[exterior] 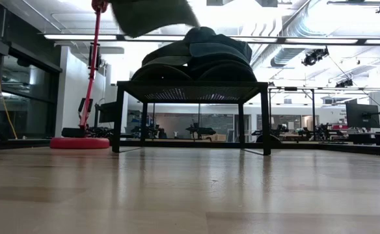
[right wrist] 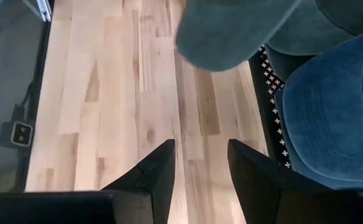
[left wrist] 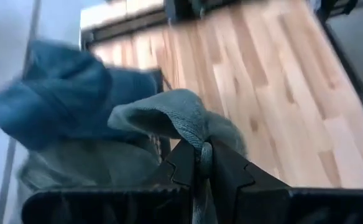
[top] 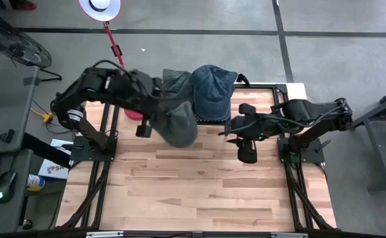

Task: Pick & Place hat
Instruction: Stack the gray cap on top of the other gray cap on the shelf

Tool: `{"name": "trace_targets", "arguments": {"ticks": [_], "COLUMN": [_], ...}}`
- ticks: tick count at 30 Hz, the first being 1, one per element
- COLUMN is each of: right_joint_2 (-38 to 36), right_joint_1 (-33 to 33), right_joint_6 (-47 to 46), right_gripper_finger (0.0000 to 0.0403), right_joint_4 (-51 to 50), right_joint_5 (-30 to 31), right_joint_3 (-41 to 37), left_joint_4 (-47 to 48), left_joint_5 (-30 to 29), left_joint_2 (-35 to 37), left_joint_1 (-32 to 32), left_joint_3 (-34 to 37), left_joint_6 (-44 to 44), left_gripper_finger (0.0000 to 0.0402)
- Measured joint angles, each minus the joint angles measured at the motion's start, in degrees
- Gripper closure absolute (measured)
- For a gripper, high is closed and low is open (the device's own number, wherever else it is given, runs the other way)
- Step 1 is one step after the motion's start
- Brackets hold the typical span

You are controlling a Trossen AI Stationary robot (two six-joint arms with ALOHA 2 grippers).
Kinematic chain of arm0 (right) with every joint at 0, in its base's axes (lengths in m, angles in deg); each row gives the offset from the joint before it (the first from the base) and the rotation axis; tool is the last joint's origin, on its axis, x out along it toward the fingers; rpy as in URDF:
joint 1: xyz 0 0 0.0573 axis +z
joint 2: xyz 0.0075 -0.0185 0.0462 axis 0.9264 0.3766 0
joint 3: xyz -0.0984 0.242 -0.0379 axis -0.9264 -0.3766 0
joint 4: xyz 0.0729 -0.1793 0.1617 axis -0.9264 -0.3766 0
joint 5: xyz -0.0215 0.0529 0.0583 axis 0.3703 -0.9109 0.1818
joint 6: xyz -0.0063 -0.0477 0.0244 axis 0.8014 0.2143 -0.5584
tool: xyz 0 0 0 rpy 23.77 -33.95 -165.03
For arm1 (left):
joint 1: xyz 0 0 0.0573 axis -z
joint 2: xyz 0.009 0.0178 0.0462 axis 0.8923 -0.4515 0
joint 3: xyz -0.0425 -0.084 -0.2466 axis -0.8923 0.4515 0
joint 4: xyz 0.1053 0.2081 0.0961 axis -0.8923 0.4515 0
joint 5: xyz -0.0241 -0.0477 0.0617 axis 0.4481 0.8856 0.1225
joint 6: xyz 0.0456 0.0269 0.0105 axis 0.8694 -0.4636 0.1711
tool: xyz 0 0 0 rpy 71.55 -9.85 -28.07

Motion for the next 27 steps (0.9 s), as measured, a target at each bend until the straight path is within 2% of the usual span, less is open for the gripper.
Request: {"name": "trace_targets", "arguments": {"ticks": [7, 13, 21, 24, 27], "right_joint_2": [0.0, 0.0, 0.0, 0.0, 0.0], "right_joint_1": [0.0, 0.0, -0.02, -0.2, -1.02], "right_joint_6": [5.54, 9.87, 9.97, 8.51, 5.74], "right_gripper_finger": [0.0263, 0.0263, 0.0263, 0.0263, 0.0263], "right_joint_4": [-1.23, -1.24, -1.35, -1.08, -1.08], "right_joint_5": [0.85, 1.45, 9.91, 15.1, 17.62], "right_joint_3": [0.0, 0.0, 0.0, 0.0, 0.0], "left_joint_4": [-8.0, -8.75, -9.49, -9.38, -8.1], "left_joint_5": [1.31, 3.76, 17.29, 24.16, 30.78], "left_joint_2": [3.41, 5.13, 5.86, 5.85, 5.45], "left_joint_1": [-3.82, -10.97, -23.31, -28.26, -32.67], "left_joint_3": [-0.04, -0.02, -0.02, -0.02, -0.02], "left_joint_6": [3.81, 7.41, 15.68, 20.47, 23.62], "left_gripper_finger": [0.0381, 0.0381, 0.0381, 0.0381, 0.0381]}}
